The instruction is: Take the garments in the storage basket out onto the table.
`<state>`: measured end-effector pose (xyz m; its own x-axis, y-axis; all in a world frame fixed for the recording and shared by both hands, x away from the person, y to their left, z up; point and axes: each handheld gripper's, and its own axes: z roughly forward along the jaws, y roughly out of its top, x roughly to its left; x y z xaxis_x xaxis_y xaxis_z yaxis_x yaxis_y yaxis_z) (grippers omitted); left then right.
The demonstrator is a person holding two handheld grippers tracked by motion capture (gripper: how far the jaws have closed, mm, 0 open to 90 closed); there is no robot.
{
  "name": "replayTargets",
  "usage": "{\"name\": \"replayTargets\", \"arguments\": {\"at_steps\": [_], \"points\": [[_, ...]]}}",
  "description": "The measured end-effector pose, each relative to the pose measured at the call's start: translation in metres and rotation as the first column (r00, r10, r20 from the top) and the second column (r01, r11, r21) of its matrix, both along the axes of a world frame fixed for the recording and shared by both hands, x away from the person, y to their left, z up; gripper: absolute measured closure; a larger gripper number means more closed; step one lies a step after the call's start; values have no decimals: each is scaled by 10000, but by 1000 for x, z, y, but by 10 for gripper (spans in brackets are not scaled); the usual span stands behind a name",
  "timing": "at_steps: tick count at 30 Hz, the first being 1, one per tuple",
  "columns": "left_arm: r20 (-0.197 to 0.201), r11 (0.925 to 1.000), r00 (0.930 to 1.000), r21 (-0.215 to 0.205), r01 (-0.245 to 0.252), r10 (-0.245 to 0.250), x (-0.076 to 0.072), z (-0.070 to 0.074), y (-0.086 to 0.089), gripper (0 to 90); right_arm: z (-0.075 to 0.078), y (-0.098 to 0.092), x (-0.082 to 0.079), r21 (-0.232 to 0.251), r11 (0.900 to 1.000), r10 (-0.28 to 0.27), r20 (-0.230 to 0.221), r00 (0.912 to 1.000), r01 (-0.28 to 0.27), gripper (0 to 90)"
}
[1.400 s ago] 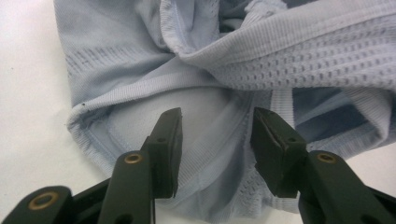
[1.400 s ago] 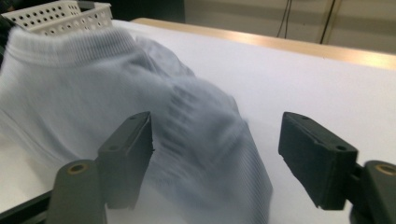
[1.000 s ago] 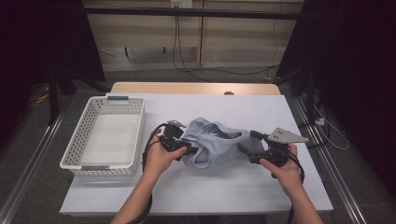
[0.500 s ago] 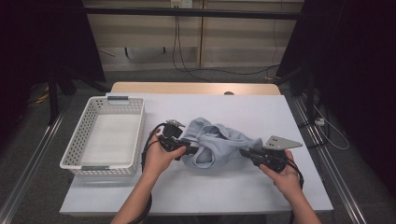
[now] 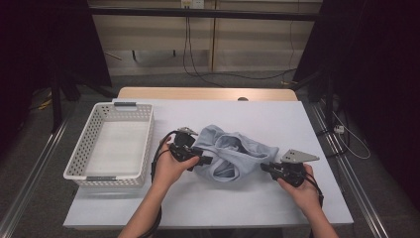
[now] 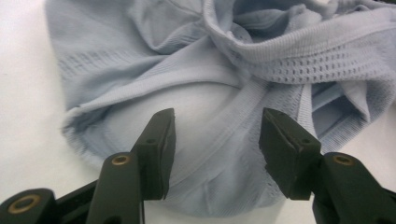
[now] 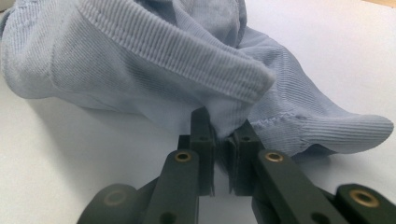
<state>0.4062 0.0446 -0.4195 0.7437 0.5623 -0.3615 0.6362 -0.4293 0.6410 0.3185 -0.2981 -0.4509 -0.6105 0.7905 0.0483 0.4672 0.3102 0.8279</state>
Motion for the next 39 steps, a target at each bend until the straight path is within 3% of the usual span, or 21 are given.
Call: {"name": "replayTargets", "arguments": {"at_steps": [14, 19, 25, 28, 32, 35, 39], "points": [[133, 9975, 9979, 326, 622, -627, 0, -14, -17, 527, -4, 1, 0, 88, 9999, -56, -208, 9998, 58, 823], [57, 9930, 9954, 692, 955, -961, -2, -17, -25, 601, -4, 1, -1, 61, 9999, -125, -248, 9996, 127, 821], [-204, 9895, 9923, 754, 1235, -1223, -4, -19, -30, 793, -5, 1, -1, 45, 9998, -181, -291, 9994, 183, 818], [-277, 9903, 9926, 699, 1201, -1184, -3, -17, -27, 846, -5, 1, -1, -2, 9998, -178, -250, 9995, 178, 820], [-166, 9975, 9979, 340, 624, -619, 0, -6, -15, 875, 0, -2, 0, -127, 9996, -257, -58, 9997, 256, 834], [-13, 9998, 9998, -39, 179, -179, 2, 2, -3, 879, 6, -7, -1, -458, 9978, -466, 403, 9981, 485, 841], [-38, 9986, 9999, -511, -119, 117, 5, 7, 11, 881, 6, -15, 1, -585, 9932, -976, 533, 9938, 1007, 847]]}}
